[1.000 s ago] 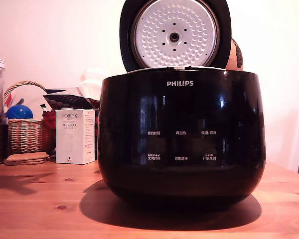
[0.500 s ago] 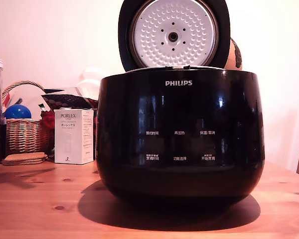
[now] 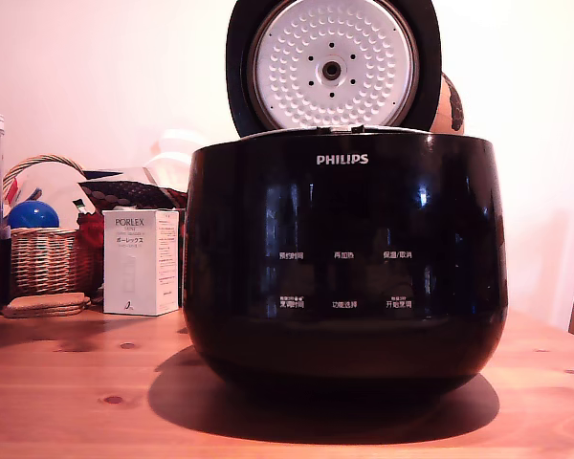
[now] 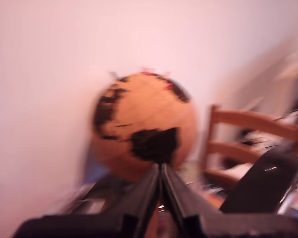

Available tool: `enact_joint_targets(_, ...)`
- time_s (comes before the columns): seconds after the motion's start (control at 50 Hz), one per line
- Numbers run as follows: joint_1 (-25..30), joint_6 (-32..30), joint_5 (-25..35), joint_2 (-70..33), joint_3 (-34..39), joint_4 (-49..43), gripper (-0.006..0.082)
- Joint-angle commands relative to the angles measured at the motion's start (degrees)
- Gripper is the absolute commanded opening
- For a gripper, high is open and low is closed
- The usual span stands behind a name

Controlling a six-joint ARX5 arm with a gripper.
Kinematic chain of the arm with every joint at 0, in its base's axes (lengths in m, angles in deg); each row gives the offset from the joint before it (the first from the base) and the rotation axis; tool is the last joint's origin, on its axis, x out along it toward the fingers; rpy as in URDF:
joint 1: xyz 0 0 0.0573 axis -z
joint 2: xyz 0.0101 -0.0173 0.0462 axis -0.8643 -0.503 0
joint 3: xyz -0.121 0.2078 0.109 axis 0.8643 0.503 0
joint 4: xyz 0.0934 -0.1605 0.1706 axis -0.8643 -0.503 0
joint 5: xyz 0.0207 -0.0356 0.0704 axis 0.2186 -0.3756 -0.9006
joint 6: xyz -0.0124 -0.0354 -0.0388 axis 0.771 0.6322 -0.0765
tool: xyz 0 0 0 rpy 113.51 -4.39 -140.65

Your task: Close the rice cooker by pressing the lid down with medium force

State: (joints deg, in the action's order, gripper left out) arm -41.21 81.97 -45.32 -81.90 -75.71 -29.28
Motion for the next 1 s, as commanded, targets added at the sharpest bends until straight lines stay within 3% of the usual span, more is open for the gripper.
enact_joint_targets(0.0, -0.48, 2.16, 2.36, -2.75, -2.16, 0.31, -0.0024)
enact_joint_targets(0.3, -0.85, 10.32, 9.33, -11.34, -6.19, 0.74, -0.0024)
enact_joint_targets(0.98, 3.74, 15.43, 14.4, -20.92, -6.19, 3.76, -0.0024)
